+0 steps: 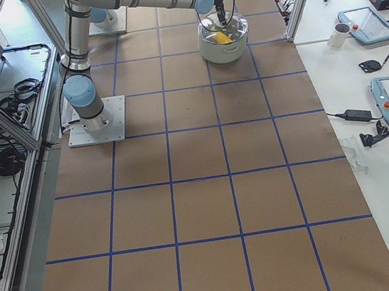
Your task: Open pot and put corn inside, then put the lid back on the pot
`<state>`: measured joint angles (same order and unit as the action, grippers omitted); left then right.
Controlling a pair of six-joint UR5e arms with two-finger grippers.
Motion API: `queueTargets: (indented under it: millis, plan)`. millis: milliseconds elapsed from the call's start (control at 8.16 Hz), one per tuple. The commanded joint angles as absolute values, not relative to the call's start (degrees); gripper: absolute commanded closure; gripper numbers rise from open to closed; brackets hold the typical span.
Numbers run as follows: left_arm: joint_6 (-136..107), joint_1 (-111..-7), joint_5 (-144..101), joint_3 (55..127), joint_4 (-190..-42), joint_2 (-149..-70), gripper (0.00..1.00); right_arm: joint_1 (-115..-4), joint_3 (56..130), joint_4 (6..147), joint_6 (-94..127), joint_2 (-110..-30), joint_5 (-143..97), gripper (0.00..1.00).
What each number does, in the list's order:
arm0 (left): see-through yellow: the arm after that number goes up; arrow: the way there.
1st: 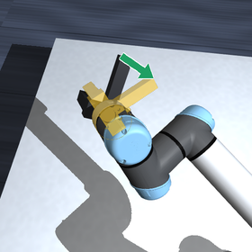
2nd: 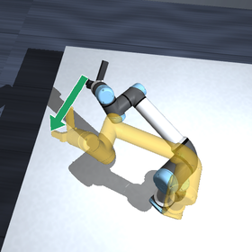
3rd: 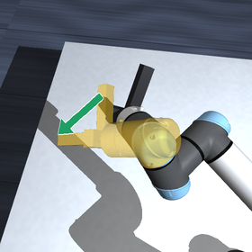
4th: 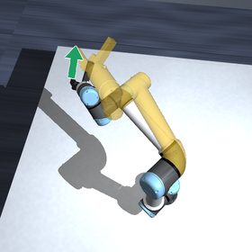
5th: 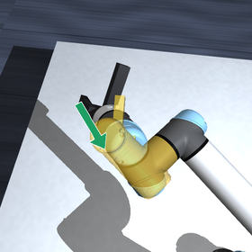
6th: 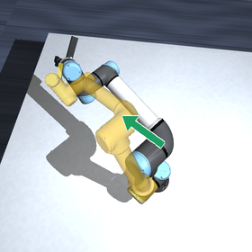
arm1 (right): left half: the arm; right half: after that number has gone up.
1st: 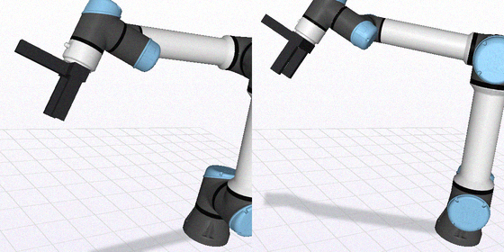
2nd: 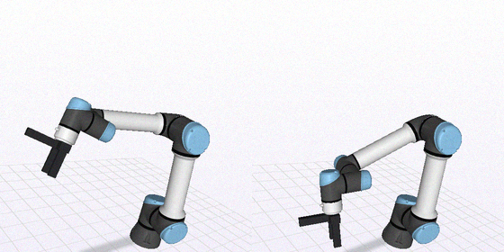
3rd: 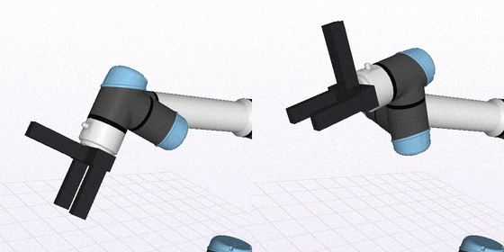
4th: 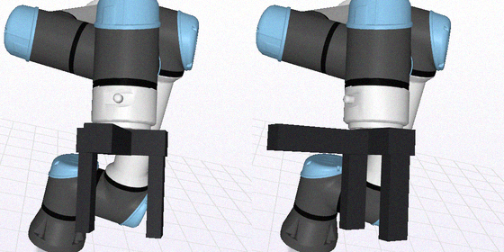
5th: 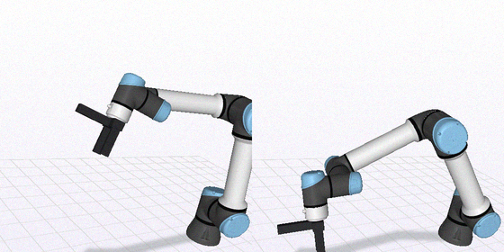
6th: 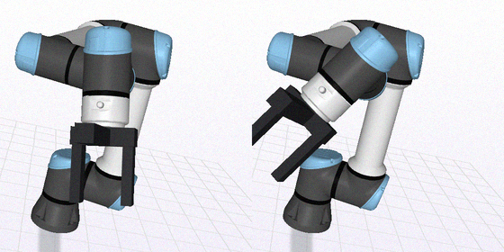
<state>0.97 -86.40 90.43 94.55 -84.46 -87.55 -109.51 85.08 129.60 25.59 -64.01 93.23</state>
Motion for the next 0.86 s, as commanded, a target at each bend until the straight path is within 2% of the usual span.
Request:
queueTargets:
  millis: [0, 368, 490, 613, 735]
  plan:
    - [0.97, -86.4, 90.53, 94.66, -84.46, -87.54, 0.0, -109.51, 85.34, 129.46, 25.75, -64.16, 93.16, 0.85]
    - [1.05, -86.4, 90.53, 94.66, -84.55, -87.54, 0.0, -109.51, 85.34, 129.37, 25.75, -64.25, 93.16, 0.84]
    - [1.05, -86.4, 90.53, 94.75, -84.55, -87.54, 0.0, -109.51, 85.34, 129.37, 25.66, -64.07, 93.16, 0.75]
    - [1.05, -86.4, 90.61, 94.75, -84.55, -87.54, 0.0, -109.51, 85.34, 129.29, 25.23, -64.16, 93.25, 0.21]
    - [1.05, -86.4, 90.53, 94.75, -84.55, -87.54, 0.0, -109.51, 85.17, 129.29, 24.35, -64.42, 93.16, 0.0]
